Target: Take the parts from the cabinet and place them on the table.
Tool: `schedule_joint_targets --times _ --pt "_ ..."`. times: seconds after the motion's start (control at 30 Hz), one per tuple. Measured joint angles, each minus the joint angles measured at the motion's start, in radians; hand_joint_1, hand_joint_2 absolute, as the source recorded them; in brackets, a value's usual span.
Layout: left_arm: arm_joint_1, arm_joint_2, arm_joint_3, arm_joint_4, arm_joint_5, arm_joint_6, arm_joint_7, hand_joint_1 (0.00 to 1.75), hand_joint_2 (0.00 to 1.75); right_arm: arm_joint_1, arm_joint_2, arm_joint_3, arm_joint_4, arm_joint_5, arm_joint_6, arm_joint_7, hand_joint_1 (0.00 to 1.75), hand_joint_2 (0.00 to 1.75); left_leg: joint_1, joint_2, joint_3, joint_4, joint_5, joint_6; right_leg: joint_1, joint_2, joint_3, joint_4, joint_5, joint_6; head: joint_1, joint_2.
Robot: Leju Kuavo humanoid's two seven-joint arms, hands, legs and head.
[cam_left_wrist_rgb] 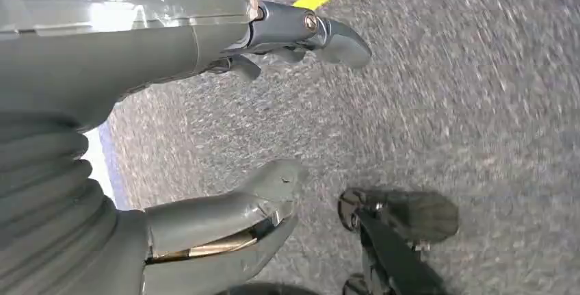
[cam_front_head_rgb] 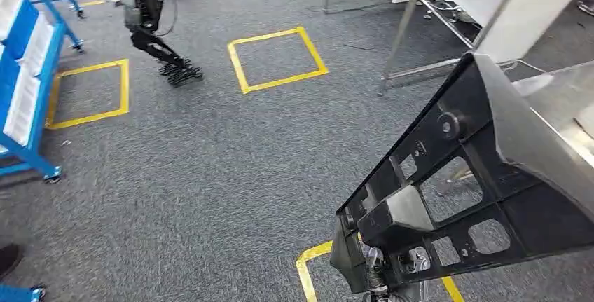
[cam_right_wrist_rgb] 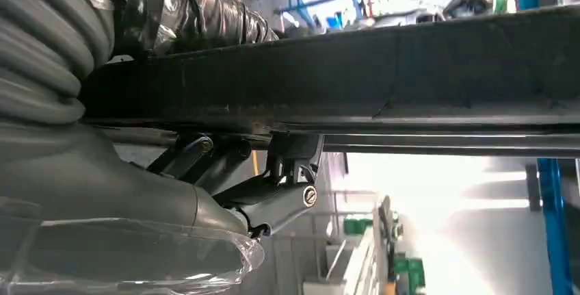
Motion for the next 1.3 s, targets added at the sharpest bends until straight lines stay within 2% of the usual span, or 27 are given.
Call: schedule_joint_targets --times 0.03,0.07,0.1,0.23,0.27,0.3,0.33,0.37,0.4,0.43,0.47,0.5,0.57,0.6,0.63,0.73,0.77,0.8,0.83,0.87,0.93,0.97,1.0,1.13,1.23,1.27,1.3 --pt "-0.001 -0.001 0.000 0.000 0.000 -0.002 0.000 0.00 1.75 0.000 0.000 0.000 0.000 0.001 0.000 0.000 1.75 1.75 0.002 0.011 0.003 0.003 -0.004 -0.005 -0.003 -0.009 0.048 -0.086 0.041 0.002 0.000 0.000" --pt "-0.002 -0.004 0.000 0.000 0.000 -0.002 0.000 0.00 1.75 0.000 0.000 0.000 0.000 0.003 0.000 0.001 1.75 1.75 0.003 0.019 0.006 0.007 -0.009 -0.011 -0.004 -0.035 0.102 -0.179 0.077 0.004 0.000 0.000" --pt "-0.002 -0.004 0.000 0.000 0.000 -0.002 0.000 0.00 1.75 -0.002 0.000 0.000 0.001 0.005 0.000 0.001 1.75 1.75 0.000 0.028 0.007 0.013 -0.016 -0.018 0.003 -0.076 0.125 -0.225 0.063 -0.002 0.000 0.000" --pt "-0.007 -0.007 0.000 0.000 0.000 -0.002 0.000 0.00 1.75 0.000 0.001 -0.002 0.003 0.013 0.000 0.006 1.75 1.75 0.000 0.055 0.021 0.013 -0.025 -0.041 0.013 -0.035 0.120 -0.222 0.065 -0.028 0.000 0.000" --pt "-0.008 -0.008 0.000 0.000 0.000 -0.002 0.000 0.00 1.75 0.000 0.001 -0.002 0.003 0.014 -0.001 0.006 1.75 1.75 0.003 0.059 0.022 0.016 -0.033 -0.049 0.007 -0.023 0.126 -0.231 0.071 -0.038 0.000 0.000" --pt "-0.008 -0.008 0.000 0.000 -0.001 -0.002 0.001 0.00 1.75 0.001 0.000 -0.002 0.003 0.014 -0.001 0.007 1.75 1.75 0.008 0.017 0.017 0.038 -0.054 -0.053 0.006 -0.016 0.127 -0.233 0.073 -0.044 0.000 0.000" --pt "-0.007 -0.008 0.000 0.000 -0.001 -0.002 0.001 0.00 1.75 -0.001 0.000 -0.002 0.003 0.014 -0.001 0.007 1.75 1.75 0.010 -0.019 -0.011 0.098 -0.093 -0.053 0.006 -0.010 0.126 -0.233 0.074 -0.050 0.000 0.000" --pt "-0.007 -0.008 0.000 0.000 -0.001 -0.002 0.001 0.00 1.75 -0.002 0.000 -0.002 0.005 0.014 -0.001 0.008 1.75 1.75 0.010 -0.038 -0.053 0.185 -0.137 -0.053 0.007 0.001 0.125 -0.233 0.074 -0.052 -0.001 0.000" --pt "-0.005 -0.008 0.000 0.000 -0.001 -0.002 0.002 0.00 1.75 -0.002 0.000 -0.002 0.007 0.014 -0.001 0.008 1.75 1.75 0.009 -0.045 -0.096 0.271 -0.170 -0.053 0.010 0.011 0.125 -0.233 0.073 -0.053 0.000 0.000" --pt "-0.004 -0.009 0.000 0.000 -0.001 -0.002 0.002 0.00 1.75 -0.002 -0.001 -0.003 0.009 0.014 -0.001 0.008 1.75 1.75 0.009 -0.047 -0.134 0.341 -0.186 -0.052 0.013 0.026 0.125 -0.232 0.073 -0.054 0.000 0.000" --pt "-0.001 -0.009 0.001 0.000 -0.002 -0.002 0.003 0.00 1.75 -0.002 -0.001 -0.003 0.012 0.014 -0.001 0.010 1.75 1.75 0.009 -0.047 -0.150 0.362 -0.179 -0.049 0.016 0.039 0.126 -0.231 0.073 -0.055 -0.001 0.000" --pt "0.000 -0.009 0.001 0.000 -0.002 -0.002 0.003 0.00 1.75 -0.002 -0.001 -0.003 0.014 0.014 -0.001 0.010 1.75 1.75 0.009 -0.048 -0.143 0.332 -0.145 -0.045 0.018 0.054 0.129 -0.230 0.072 -0.056 0.000 0.000" --pt "0.000 -0.009 0.001 0.000 -0.002 -0.002 0.003 0.00 1.75 -0.002 -0.001 -0.002 0.014 0.014 -0.001 0.010 1.75 1.75 0.006 -0.067 -0.079 0.170 -0.041 -0.032 0.019 0.081 0.134 -0.229 0.071 -0.055 0.000 0.000" --pt "0.000 -0.008 0.001 0.000 -0.002 -0.002 0.003 0.00 1.75 -0.002 -0.001 -0.002 0.014 0.014 -0.001 0.010 1.75 1.75 0.005 -0.103 -0.040 0.072 0.003 -0.025 0.018 0.093 0.136 -0.229 0.071 -0.054 0.000 0.000" --pt "0.000 -0.007 0.001 0.000 -0.002 -0.002 0.003 0.00 1.75 -0.003 -0.001 -0.003 0.015 0.014 -0.001 0.010 1.75 1.75 0.005 -0.148 -0.031 0.044 -0.011 -0.020 0.020 0.102 0.132 -0.227 0.071 -0.050 0.000 0.000" --pt "-0.005 -0.008 0.001 0.000 -0.002 -0.002 0.004 0.00 1.75 -0.001 -0.002 -0.003 0.015 0.014 -0.001 0.010 1.75 1.75 -0.004 -0.124 -0.027 0.038 -0.008 -0.019 0.008 0.133 0.121 -0.230 0.077 -0.029 -0.001 0.000" --pt "-0.006 -0.008 0.001 0.000 -0.002 -0.002 0.004 0.00 1.75 -0.001 -0.002 -0.003 0.015 0.014 -0.001 0.010 1.75 1.75 -0.003 -0.111 -0.024 0.030 -0.003 -0.013 0.010 0.146 0.119 -0.234 0.081 -0.021 0.000 0.000" --pt "-0.006 -0.011 0.001 0.000 -0.002 -0.002 0.004 0.00 1.75 0.001 -0.003 -0.003 0.015 0.014 -0.001 0.010 1.75 1.75 0.007 -0.090 -0.018 0.016 0.007 -0.003 0.012 0.101 0.119 -0.217 0.069 -0.018 0.000 0.000" --pt "-0.004 -0.011 0.001 0.000 -0.002 -0.002 0.003 0.00 1.75 -0.002 -0.003 -0.003 0.014 0.014 -0.001 0.010 1.75 1.75 0.006 -0.081 -0.017 0.011 0.008 0.006 0.018 0.044 0.102 -0.184 0.040 -0.014 0.003 0.000" --pt "-0.002 -0.011 0.001 0.000 -0.002 -0.002 0.004 0.00 1.75 -0.005 -0.004 -0.003 0.014 0.014 -0.001 0.010 1.75 1.75 0.003 -0.066 -0.018 0.011 0.009 0.008 0.016 0.020 0.067 -0.117 -0.002 -0.010 0.003 0.000" --pt "0.000 -0.011 0.001 0.000 -0.002 -0.002 0.004 0.00 1.75 -0.004 -0.005 -0.003 0.015 0.014 -0.001 0.010 1.75 1.75 0.001 -0.037 -0.021 0.013 0.006 0.010 0.010 0.011 -0.007 0.033 -0.067 -0.004 0.003 0.000" --pt "0.000 -0.011 0.001 0.000 -0.002 -0.002 0.004 0.00 1.75 -0.004 -0.006 -0.003 0.016 0.014 -0.002 0.010 1.75 1.75 0.000 -0.023 -0.021 0.014 0.005 0.009 0.007 0.010 -0.025 0.070 -0.071 0.000 0.003 0.000" --pt "0.000 -0.011 0.001 0.000 -0.002 -0.002 0.004 0.00 1.75 -0.004 -0.006 -0.003 0.018 0.014 -0.002 0.010 1.75 1.75 0.000 -0.014 -0.021 0.015 0.004 0.008 0.006 0.008 -0.024 0.068 -0.060 0.001 0.003 0.000" --pt "0.000 -0.011 0.001 0.000 -0.002 -0.002 0.004 0.00 1.75 -0.004 -0.006 -0.003 0.018 0.014 -0.002 0.010 1.75 1.75 0.000 -0.014 -0.021 0.015 0.004 0.008 0.006 0.008 -0.024 0.068 -0.060 0.001 0.003 0.000" --pt "0.000 -0.012 0.001 0.000 -0.002 -0.002 0.003 0.00 1.75 -0.003 -0.006 -0.003 0.019 0.014 -0.002 0.010 1.75 1.75 0.000 -0.006 -0.021 0.016 0.003 0.007 0.005 0.006 -0.015 0.051 -0.045 0.003 0.003 0.000" --pt "-0.002 -0.013 0.001 0.000 -0.002 -0.002 0.003 0.00 1.75 -0.003 -0.006 -0.003 0.020 0.014 -0.001 0.010 1.75 1.75 0.001 0.010 -0.018 0.018 -0.002 0.004 0.003 -0.003 0.036 -0.043 0.010 0.005 0.003 0.000" --pt "-0.003 -0.016 0.001 0.000 -0.002 -0.003 0.004 0.00 1.75 -0.004 -0.007 -0.003 0.020 0.014 -0.002 0.010 1.75 1.75 0.001 0.021 -0.013 0.021 -0.007 -0.002 0.001 -0.024 0.099 -0.156 0.058 0.004 0.003 0.000"
